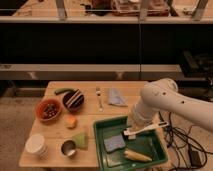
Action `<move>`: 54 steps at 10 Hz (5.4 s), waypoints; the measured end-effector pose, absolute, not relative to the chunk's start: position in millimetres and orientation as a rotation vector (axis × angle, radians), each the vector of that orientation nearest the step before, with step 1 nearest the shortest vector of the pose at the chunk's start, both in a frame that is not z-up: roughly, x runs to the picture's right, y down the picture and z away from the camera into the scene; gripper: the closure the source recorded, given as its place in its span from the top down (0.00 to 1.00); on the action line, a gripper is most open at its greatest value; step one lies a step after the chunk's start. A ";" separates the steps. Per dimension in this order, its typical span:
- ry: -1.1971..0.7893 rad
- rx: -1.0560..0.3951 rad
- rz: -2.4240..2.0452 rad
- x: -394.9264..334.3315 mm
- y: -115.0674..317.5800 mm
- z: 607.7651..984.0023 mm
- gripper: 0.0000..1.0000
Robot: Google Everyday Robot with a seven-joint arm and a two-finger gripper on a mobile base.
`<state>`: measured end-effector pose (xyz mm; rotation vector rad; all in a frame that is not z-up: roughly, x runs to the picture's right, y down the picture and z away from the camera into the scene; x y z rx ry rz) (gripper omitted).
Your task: Place sponge in metal cup
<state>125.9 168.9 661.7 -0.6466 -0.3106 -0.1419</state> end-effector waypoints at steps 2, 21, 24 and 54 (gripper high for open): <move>-0.310 -0.646 -0.141 126.5 168.8 661.6 0.38; -0.374 -0.766 -0.329 71.5 240.0 712.3 0.46; -0.381 -0.782 -0.362 65.8 257.3 727.4 0.76; -0.615 -0.632 -0.627 -125.1 174.8 652.7 0.18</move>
